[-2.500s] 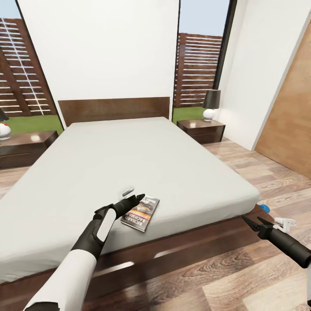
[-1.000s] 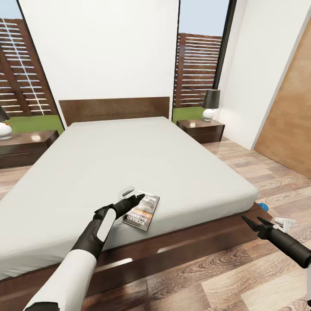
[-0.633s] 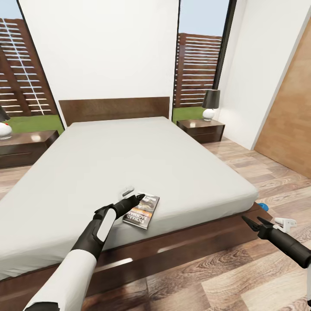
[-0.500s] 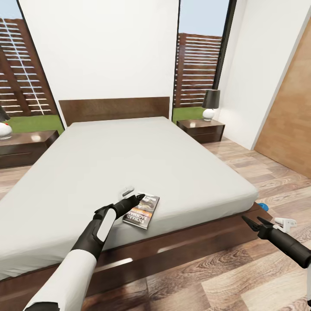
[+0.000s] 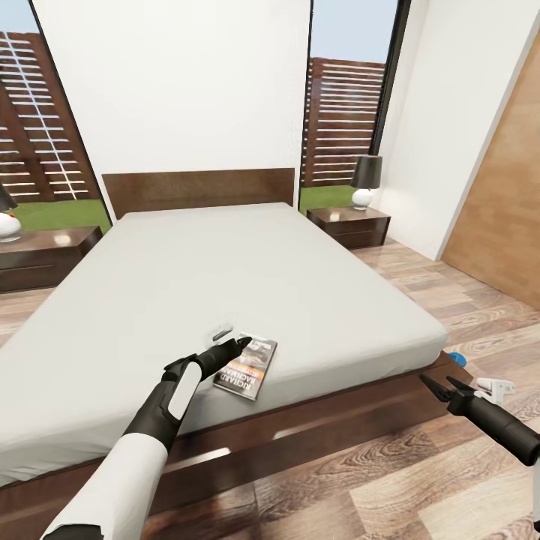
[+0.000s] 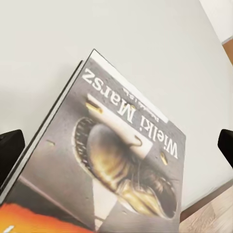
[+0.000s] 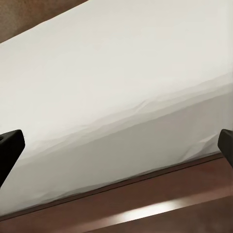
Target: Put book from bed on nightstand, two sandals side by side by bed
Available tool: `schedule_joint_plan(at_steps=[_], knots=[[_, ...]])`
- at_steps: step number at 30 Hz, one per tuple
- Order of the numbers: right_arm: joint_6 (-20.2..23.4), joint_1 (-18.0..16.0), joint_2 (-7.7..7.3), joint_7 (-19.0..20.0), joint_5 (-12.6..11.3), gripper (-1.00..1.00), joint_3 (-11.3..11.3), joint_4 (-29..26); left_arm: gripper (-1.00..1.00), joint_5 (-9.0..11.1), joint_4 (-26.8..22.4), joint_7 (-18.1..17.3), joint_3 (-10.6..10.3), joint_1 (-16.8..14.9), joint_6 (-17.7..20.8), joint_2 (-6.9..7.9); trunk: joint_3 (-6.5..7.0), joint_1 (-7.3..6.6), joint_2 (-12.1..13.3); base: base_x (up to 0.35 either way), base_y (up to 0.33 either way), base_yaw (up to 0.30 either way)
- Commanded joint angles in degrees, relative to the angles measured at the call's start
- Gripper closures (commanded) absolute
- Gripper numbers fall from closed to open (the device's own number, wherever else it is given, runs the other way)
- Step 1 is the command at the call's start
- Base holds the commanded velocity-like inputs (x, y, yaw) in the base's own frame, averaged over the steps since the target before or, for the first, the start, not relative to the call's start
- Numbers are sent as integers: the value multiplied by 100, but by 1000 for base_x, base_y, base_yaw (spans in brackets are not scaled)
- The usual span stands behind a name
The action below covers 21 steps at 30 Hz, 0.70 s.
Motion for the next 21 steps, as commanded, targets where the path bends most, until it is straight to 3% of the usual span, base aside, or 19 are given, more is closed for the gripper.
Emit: schedule_joint_plan(at_steps=[1,13,21], knots=[[43,-7,2,41,35,-100,-14,-7,-100,29,-2,-13,24,-3,41,-6,-5,-1,-2,0,0,0],[44,-7,2,41,35,-100,-13,-7,-100,29,-4,-11,24,-3,44,-6,-5,-1,-2,0,0,0],[44,-7,2,41,35,-100,-12,-7,-100,29,-4,-11,24,-3,44,-6,138,-177,318,0,0,0]])
